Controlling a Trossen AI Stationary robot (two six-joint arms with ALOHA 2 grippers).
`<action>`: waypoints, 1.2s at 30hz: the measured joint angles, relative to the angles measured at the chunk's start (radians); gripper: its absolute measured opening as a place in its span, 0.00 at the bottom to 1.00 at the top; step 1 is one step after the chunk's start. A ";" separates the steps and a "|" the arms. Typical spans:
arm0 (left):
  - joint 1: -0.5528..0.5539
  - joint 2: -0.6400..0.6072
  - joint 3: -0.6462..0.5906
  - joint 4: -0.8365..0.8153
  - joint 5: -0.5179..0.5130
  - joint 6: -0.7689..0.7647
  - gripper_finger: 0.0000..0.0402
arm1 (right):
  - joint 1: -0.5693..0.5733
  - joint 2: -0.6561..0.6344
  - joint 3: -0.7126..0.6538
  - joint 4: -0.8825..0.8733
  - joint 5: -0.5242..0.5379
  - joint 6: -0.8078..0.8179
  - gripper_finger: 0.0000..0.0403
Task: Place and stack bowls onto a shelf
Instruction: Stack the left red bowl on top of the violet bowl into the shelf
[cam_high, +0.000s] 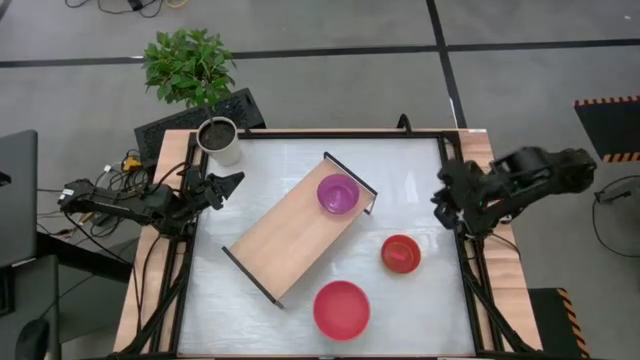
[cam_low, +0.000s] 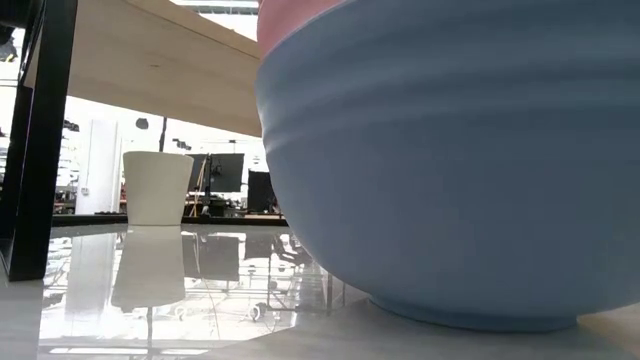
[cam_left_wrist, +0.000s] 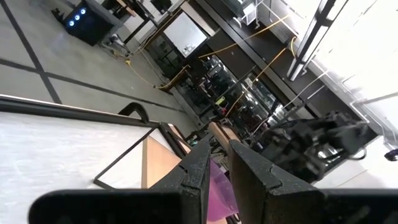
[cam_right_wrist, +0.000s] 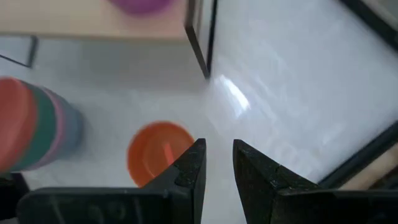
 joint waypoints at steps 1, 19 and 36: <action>0.000 0.000 0.000 0.000 0.006 0.000 0.11 | 0.012 -0.016 -0.044 0.023 -0.001 0.019 0.27; 0.000 0.004 0.000 -0.007 0.034 -0.038 0.11 | 0.128 0.020 -0.411 0.252 -0.013 -0.042 0.43; 0.000 0.115 0.000 -0.047 0.033 -0.076 0.11 | 0.026 0.075 -0.608 0.543 -0.076 -0.348 0.52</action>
